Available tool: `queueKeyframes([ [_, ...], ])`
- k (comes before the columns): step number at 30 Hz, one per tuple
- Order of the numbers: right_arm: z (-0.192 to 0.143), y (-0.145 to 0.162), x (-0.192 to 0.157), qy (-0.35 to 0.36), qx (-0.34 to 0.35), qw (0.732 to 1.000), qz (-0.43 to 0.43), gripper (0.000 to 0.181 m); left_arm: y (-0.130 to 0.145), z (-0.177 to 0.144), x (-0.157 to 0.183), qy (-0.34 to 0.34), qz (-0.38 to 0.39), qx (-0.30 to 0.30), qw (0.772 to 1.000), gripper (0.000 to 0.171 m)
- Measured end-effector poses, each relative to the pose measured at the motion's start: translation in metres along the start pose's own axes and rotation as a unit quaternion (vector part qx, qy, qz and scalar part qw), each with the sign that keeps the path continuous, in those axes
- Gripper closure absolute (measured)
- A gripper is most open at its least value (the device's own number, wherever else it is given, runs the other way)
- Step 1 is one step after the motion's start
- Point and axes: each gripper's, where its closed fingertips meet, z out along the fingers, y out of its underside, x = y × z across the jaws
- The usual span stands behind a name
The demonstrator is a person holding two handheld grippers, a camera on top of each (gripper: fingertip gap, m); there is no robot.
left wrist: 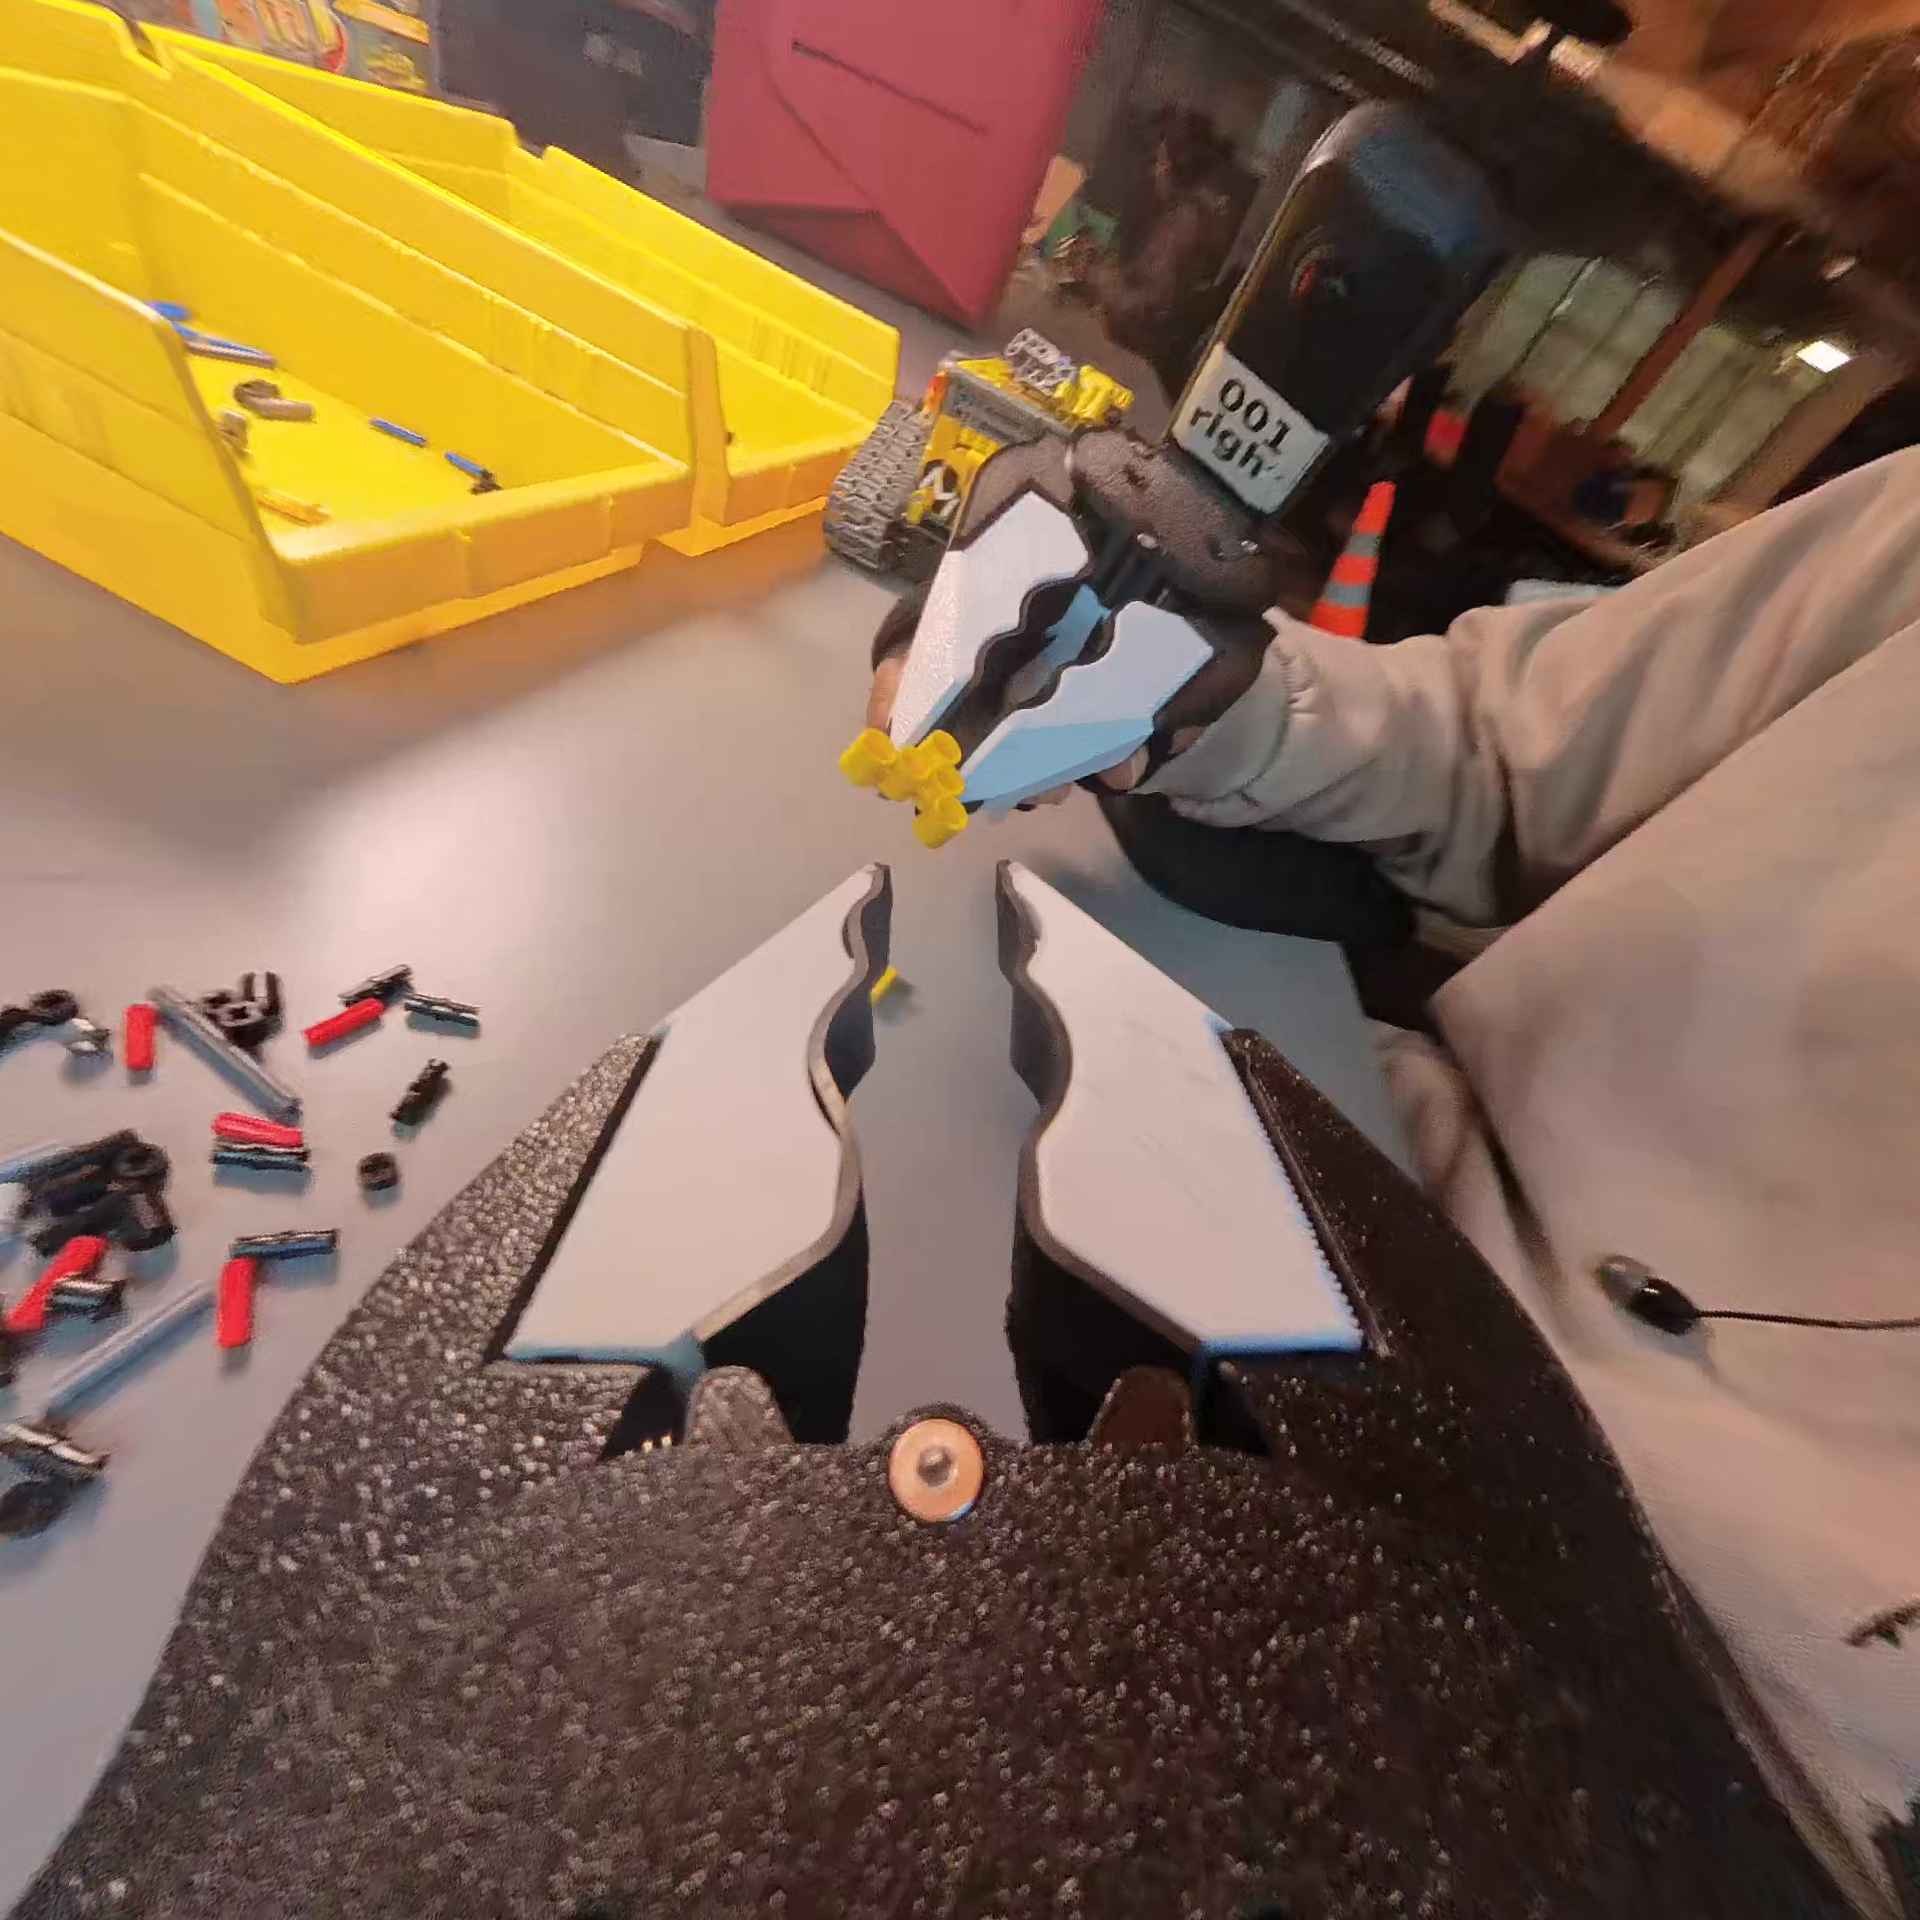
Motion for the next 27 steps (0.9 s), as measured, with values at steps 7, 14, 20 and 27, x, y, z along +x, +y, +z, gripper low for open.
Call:
queueKeyframes([
  [7, 0.009, 0.008, -0.004, 0.008, -0.026, 0.999, 0.016, 0.177, 0.001, 0.004, -0.007, -0.088, 0.103, -0.018, 0.991, 0.163],
  [14, 0.009, 0.013, -0.019, -0.038, -0.027, 0.999, -0.001, 0.166, 0.019, 0.004, -0.005, -0.051, 0.095, -0.066, 0.992, 0.164],
  [20, 0.008, 0.02, -0.025, -0.052, -0.04, 0.998, -0.02, 0.173, 0.027, 0.008, 0.002, -0.035, 0.104, -0.09, 0.99, 0.164],
  [27, 0.007, 0.018, -0.037, -0.084, -0.036, 0.995, -0.025, 0.181, 0.03, 0.009, 0.002, -0.028, 0.097, -0.09, 0.991, 0.164],
])
